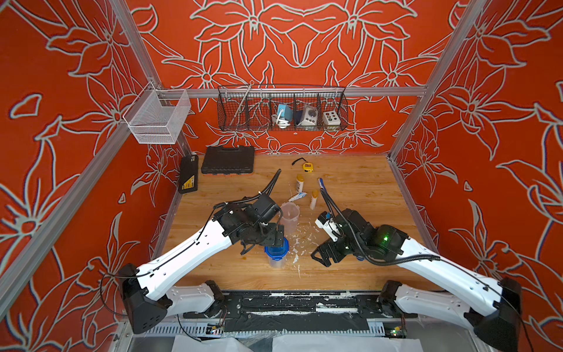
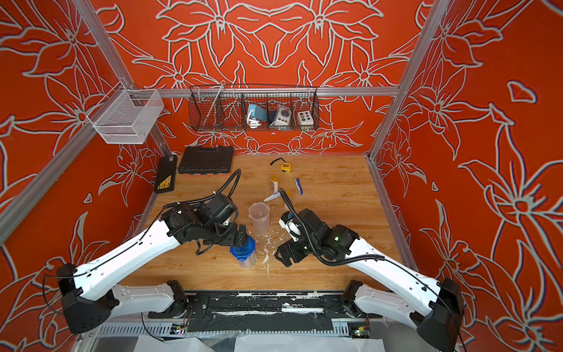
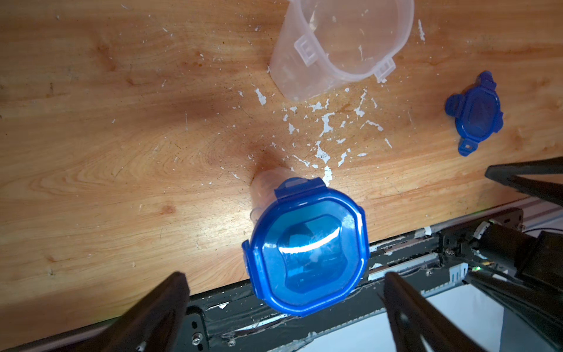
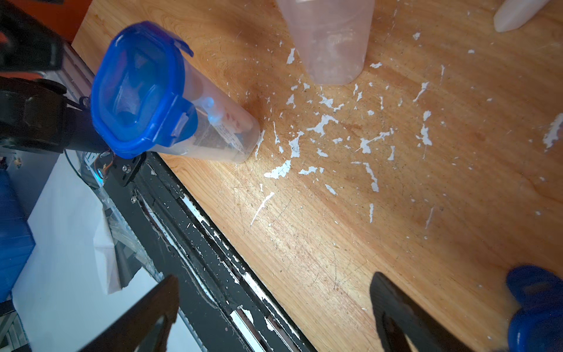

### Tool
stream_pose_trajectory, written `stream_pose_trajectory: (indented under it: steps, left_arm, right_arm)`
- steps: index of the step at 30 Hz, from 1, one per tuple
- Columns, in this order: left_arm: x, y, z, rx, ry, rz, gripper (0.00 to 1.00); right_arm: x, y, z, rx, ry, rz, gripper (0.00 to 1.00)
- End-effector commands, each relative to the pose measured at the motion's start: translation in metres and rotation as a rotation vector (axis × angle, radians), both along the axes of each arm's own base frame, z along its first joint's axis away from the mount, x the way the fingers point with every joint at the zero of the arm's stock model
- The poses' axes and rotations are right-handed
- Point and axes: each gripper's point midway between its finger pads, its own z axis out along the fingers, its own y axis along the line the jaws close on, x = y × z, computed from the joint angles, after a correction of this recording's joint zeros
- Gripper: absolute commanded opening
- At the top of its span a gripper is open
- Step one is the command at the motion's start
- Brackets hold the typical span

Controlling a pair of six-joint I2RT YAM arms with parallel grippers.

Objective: Pack away toiletry kits
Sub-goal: Pick up the container from the center of the board.

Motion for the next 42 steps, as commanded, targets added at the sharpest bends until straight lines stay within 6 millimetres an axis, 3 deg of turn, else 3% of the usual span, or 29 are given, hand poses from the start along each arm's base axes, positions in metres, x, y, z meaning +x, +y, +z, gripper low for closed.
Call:
stream_pose_trajectory:
  steps: [1, 15, 34, 42]
  left_arm:
    - [0.000, -0.003, 0.001, 0.006, -0.001, 0.075, 0.98]
    - [-0.004, -0.021, -0.028, 0.106, 0.022, 0.091, 0.98]
    - [-0.006, -0.020, -0.068, 0.179, 0.062, 0.096, 0.98]
    - [-0.007, -0.010, -0.072, 0.211, 0.062, 0.098, 0.69]
  right_arm:
    - [0.000, -0.014, -0.006, -0.028, -0.001, -0.035, 0.98]
    - [0.019, -0.034, 0.010, -0.010, -0.030, -0.151, 0.98]
    - [0.032, -0.048, 0.017, 0.013, -0.036, -0.226, 0.98]
    - [0.041, -0.055, 0.028, -0.025, -0.081, -0.219, 0.98]
